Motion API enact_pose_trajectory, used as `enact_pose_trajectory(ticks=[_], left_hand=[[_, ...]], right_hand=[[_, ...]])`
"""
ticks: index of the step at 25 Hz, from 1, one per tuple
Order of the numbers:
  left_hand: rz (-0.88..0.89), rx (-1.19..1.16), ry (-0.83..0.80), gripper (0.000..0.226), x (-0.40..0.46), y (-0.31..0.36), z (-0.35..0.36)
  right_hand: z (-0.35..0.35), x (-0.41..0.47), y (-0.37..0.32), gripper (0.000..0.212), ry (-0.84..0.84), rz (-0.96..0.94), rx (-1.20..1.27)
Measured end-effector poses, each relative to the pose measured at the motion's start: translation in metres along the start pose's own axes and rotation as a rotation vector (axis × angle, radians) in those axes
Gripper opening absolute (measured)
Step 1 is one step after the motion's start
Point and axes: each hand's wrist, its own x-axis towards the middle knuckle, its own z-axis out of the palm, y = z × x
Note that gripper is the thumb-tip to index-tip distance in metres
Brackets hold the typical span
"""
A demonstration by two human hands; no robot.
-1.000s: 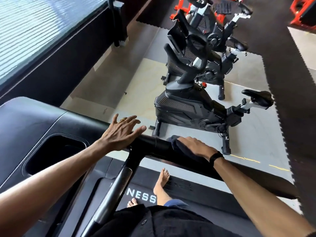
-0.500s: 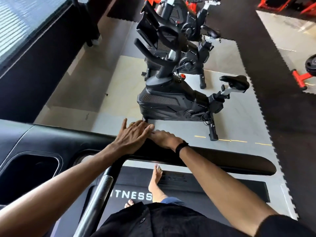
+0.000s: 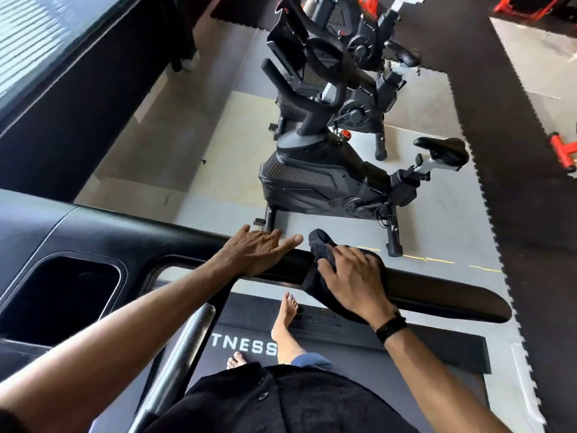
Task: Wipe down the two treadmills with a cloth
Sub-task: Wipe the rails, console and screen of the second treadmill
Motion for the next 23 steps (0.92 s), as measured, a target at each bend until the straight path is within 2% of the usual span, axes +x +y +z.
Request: enact_pose_trajectory(ticks=[2,6,9,13,15,18,21,23], left_hand=[[0.029,0.046,-0.005,0.036,0.003,0.0,0.0],[0.064,0.087,0.015,0.024,0.006,-0.006,0.006],[0.032,0.019,0.003,0.026,0.003,-0.008,0.007],[0.002,-0.006,-0.011,0.032,0.001,-0.005,0.002],[0.016,0.003,0.033,0.033,-0.002,-0.004,0.002],[-0.011,-0.083,0.22,0.053,-0.004,-0.001,0.0],[0.006,-0.102,0.327,0.058,-0.002,-0.001,0.002],[0.042,-0.089,0.34,0.064,0.0,-0.003,0.004]], right_hand=[[0.001,0.0,-0.013,0.066,-0.02,-0.033,-0.004],[-0.012,0.038,-0.027,0.048,-0.293,-0.014,0.133],[-0.01,0.071,-0.014,0.07,-0.512,0.115,0.288],[-0.01,0.072,0.031,0.08,-0.585,0.168,0.29],[-0.013,0.063,0.049,0.065,-0.548,0.187,0.246],[-0.015,0.037,0.053,0.065,-0.405,0.188,0.046],[-0.012,0.014,0.039,0.045,-0.155,0.202,-0.016],[-0.01,0.002,0.024,0.043,-0.023,0.241,0.023]])
